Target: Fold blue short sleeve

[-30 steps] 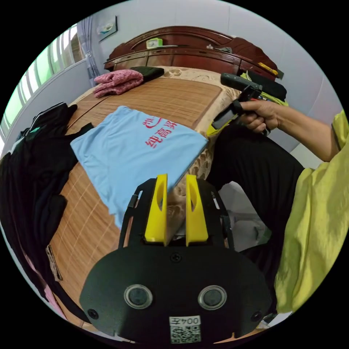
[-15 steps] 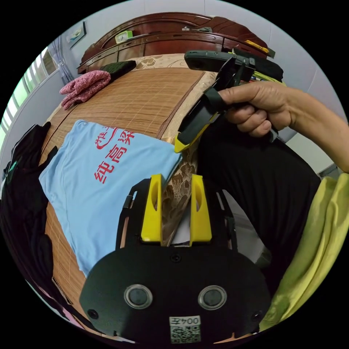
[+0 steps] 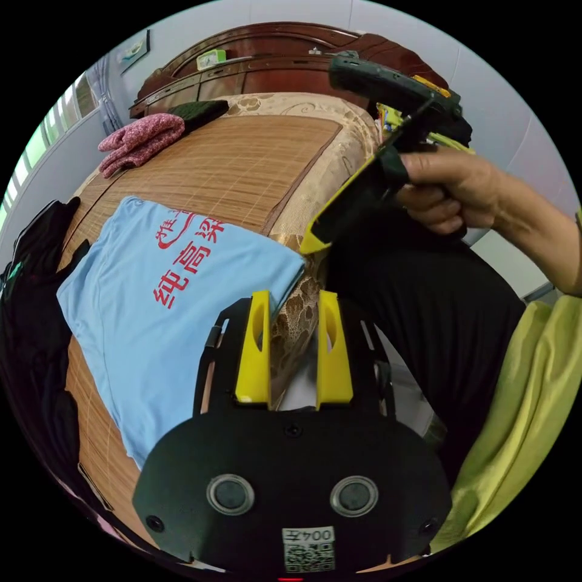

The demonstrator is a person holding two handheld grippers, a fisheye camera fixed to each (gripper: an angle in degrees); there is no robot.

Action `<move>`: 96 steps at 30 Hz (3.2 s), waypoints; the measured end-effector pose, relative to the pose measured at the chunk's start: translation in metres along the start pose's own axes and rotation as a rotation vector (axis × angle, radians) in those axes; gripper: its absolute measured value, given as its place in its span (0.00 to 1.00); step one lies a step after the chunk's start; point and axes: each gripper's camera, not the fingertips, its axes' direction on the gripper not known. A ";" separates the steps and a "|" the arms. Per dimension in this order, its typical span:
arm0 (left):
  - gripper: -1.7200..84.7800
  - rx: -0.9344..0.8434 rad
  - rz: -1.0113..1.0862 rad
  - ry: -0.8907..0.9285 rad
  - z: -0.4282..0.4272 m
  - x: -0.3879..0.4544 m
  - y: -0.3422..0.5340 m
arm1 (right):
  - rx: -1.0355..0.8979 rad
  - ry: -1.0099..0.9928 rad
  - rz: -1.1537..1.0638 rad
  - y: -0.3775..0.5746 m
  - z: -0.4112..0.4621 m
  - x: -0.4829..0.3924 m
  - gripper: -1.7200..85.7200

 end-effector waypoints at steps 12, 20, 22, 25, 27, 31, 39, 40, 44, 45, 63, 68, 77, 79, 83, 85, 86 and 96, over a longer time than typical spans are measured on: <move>0.15 0.107 -0.496 -0.255 -0.059 -0.034 0.138 | 0.129 0.291 -0.112 0.026 0.000 -0.098 0.08; 0.14 0.018 -0.652 -0.230 -0.046 -0.041 0.192 | 0.152 0.306 -0.104 0.023 -0.006 -0.121 0.08; 0.14 -0.019 -0.650 -0.228 -0.038 -0.038 0.198 | 0.135 0.347 -0.111 0.020 -0.005 -0.126 0.05; 0.14 -0.012 -0.648 -0.235 -0.035 -0.034 0.207 | 0.124 0.366 -0.121 0.021 -0.005 -0.124 0.03; 0.13 -0.013 -0.657 -0.225 -0.034 -0.033 0.214 | 0.126 0.308 -0.108 0.021 -0.006 -0.119 0.04; 0.13 -0.003 -0.647 -0.222 -0.032 -0.029 0.224 | 0.140 0.311 -0.080 0.022 -0.011 -0.113 0.08; 0.10 0.002 -0.602 -0.243 -0.034 -0.015 0.236 | 0.201 0.220 -0.037 0.030 -0.060 -0.092 0.13; 0.09 0.001 -0.605 -0.254 -0.035 -0.013 0.237 | 0.214 0.195 -0.050 0.024 -0.067 -0.093 0.12; 0.07 0.019 -0.597 -0.360 -0.062 -0.005 0.252 | 0.184 0.191 -0.082 -0.001 -0.065 -0.096 0.10; 0.08 0.018 -0.591 -0.391 -0.071 -0.005 0.261 | 0.163 0.188 -0.090 -0.009 -0.061 -0.095 0.10; 0.11 -0.025 -0.482 -0.180 -0.049 -0.031 0.280 | -0.044 0.241 -0.020 -0.041 -0.016 -0.026 0.09; 0.13 0.080 -0.421 -0.149 -0.075 -0.019 0.276 | 0.021 -0.057 0.116 -0.016 -0.040 0.037 0.10; 0.17 0.128 -0.210 -0.162 -0.068 0.028 0.210 | 0.063 -0.556 0.406 0.033 -0.014 0.132 0.15; 0.18 0.126 -0.176 -0.148 -0.062 0.036 0.193 | 0.065 -0.567 0.413 0.034 -0.010 0.135 0.15; 0.18 0.098 -0.115 -0.125 -0.047 0.050 0.154 | 0.064 -0.578 0.433 0.032 -0.009 0.139 0.12; 0.19 0.080 -0.077 -0.123 -0.039 0.057 0.138 | 0.103 -0.625 0.417 0.033 -0.019 0.137 0.07; 0.19 0.073 -0.050 -0.138 -0.036 0.063 0.126 | 0.119 -0.638 0.420 0.034 -0.024 0.136 0.07; 0.16 0.025 -0.004 -0.242 -0.012 0.079 0.046 | 0.133 -0.608 0.291 0.003 -0.091 0.086 0.05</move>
